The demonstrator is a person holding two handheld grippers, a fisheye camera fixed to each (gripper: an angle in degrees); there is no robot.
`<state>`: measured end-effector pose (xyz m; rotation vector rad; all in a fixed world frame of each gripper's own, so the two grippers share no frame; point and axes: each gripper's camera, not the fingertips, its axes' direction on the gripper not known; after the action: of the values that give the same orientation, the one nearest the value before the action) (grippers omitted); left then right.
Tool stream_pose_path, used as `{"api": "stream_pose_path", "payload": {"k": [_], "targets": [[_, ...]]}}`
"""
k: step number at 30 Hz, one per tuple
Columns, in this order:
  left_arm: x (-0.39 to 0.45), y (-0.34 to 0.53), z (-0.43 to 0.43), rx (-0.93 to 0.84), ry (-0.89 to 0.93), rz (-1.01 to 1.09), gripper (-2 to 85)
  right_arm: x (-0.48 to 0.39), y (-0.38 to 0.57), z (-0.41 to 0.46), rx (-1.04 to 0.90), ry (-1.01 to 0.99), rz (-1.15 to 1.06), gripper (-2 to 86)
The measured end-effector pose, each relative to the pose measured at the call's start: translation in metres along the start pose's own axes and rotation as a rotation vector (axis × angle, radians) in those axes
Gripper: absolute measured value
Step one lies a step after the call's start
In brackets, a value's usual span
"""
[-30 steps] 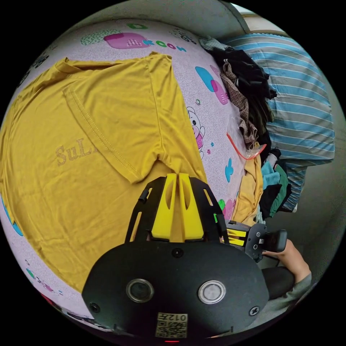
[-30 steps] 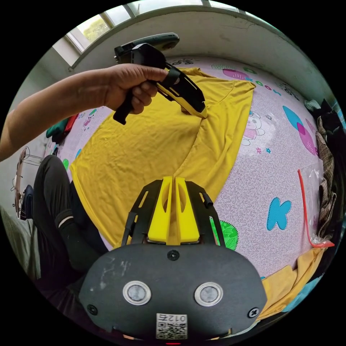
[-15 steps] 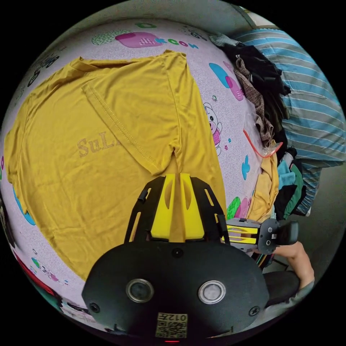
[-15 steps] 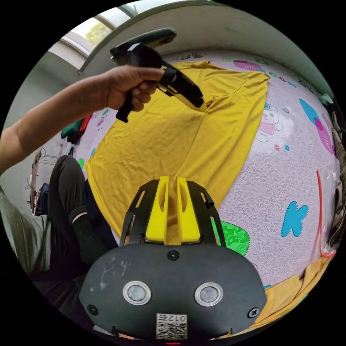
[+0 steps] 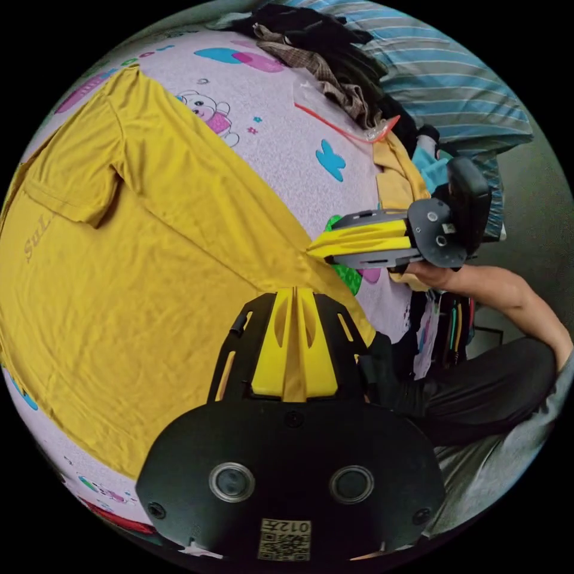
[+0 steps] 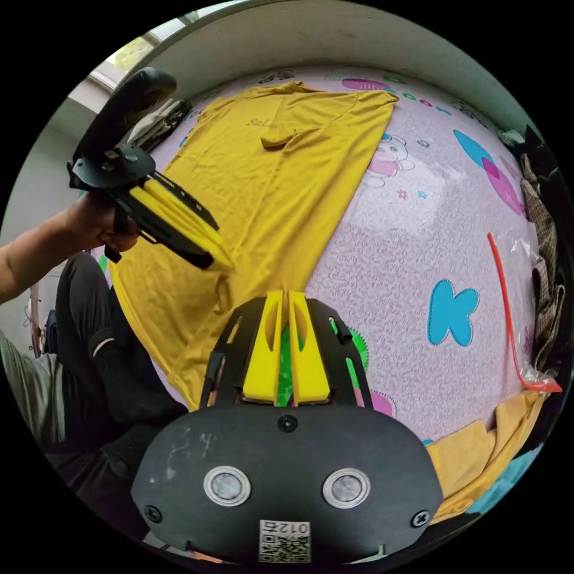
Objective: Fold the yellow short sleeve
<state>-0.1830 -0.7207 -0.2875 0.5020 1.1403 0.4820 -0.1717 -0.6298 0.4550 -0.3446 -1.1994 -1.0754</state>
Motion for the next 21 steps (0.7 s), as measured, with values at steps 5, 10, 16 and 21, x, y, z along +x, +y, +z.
{"api": "stream_pose_path", "payload": {"k": [5, 10, 16, 21], "targets": [[0.008, 0.027, 0.02, -0.054, -0.116, -0.014, 1.1, 0.0, 0.001, 0.003, -0.028, 0.071, 0.031, -0.8], [0.017, 0.061, 0.026, 0.056, -0.004, -0.042, 1.0, -0.017, 0.015, 0.003, -0.012, -0.038, 0.022, -0.6], [0.038, 0.086, 0.062, 0.075, 0.033, 0.016, 0.8, -0.047, 0.031, 0.041, -0.095, -0.049, -0.062, -0.6], [0.048, 0.119, 0.085, -0.01, -0.043, 0.005, 0.8, -0.048, 0.029, 0.052, -0.116, 0.011, -0.075, -0.9]]}}
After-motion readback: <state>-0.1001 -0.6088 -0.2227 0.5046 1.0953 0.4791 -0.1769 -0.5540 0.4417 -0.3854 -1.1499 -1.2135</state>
